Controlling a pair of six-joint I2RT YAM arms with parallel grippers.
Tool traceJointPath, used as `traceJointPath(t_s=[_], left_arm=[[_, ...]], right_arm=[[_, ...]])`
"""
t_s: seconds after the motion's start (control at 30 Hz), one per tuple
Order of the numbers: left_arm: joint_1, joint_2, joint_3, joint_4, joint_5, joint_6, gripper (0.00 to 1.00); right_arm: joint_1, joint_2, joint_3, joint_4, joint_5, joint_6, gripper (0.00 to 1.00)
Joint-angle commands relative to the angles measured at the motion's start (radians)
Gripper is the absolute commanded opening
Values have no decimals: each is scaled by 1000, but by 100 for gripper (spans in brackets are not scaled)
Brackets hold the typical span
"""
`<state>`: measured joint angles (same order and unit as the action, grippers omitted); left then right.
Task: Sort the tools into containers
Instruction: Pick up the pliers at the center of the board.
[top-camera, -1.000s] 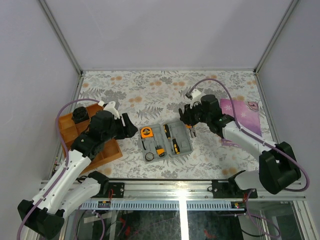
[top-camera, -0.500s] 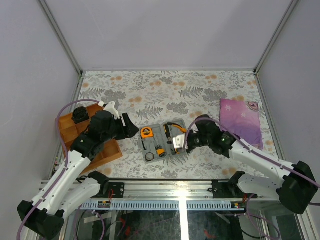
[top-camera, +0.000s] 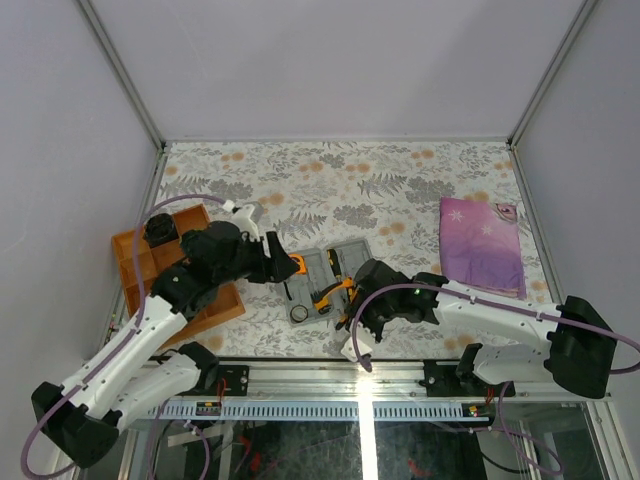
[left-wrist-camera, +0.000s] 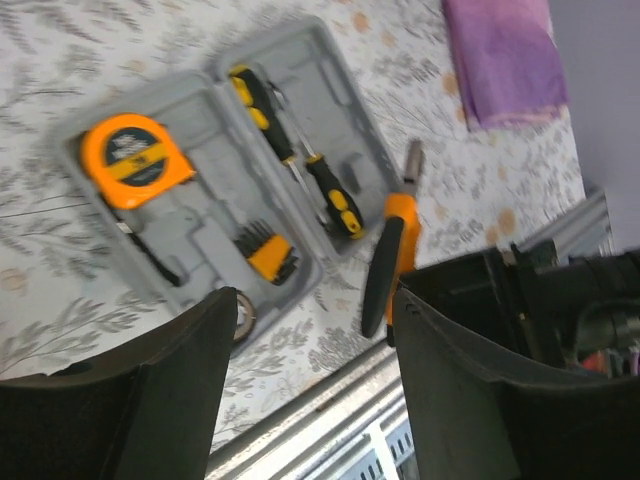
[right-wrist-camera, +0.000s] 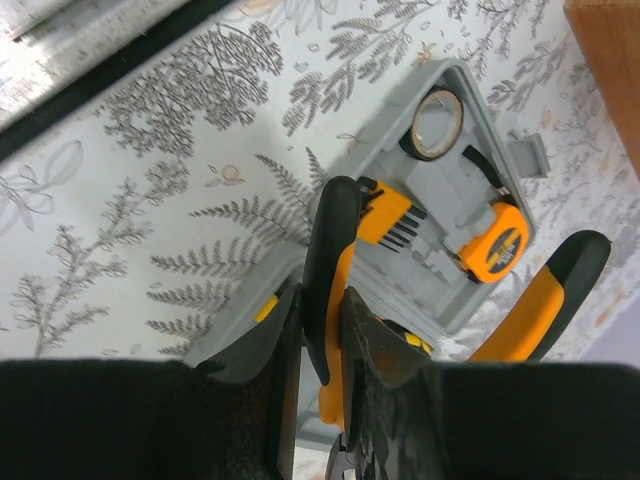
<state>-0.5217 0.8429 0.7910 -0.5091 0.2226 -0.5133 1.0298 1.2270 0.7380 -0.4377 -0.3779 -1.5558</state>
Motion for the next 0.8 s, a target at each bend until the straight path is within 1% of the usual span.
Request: traceJointPath(t_s=[0.0, 0.17, 0.23, 0.33, 0.43, 0.5, 0.6, 0.77], left_arm=[[-121, 21, 0, 117, -40, -29, 62], [-201, 45, -55, 203, -36, -76, 60], [-233, 62, -68, 235, -44, -92, 58], [-271, 87, -81, 262, -60, -109, 50], [-297, 104, -101, 290, -62, -128, 37], [-319, 109, -118, 312, -62, -146, 31], [-356, 109, -141, 336, -75, -170, 26], [-409, 112, -186, 380, -81, -207, 23]], right_arm=[[14, -6, 90, 43, 56, -115, 0], [19, -2, 110, 49, 53, -129, 0], [19, -1, 116, 45, 48, -130, 0], [19, -8, 114, 57, 30, -123, 0], [19, -14, 114, 65, 27, -119, 0], [20, -14, 116, 65, 30, -118, 0], [19, -12, 117, 69, 33, -113, 0], [19, -17, 110, 90, 27, -103, 0]])
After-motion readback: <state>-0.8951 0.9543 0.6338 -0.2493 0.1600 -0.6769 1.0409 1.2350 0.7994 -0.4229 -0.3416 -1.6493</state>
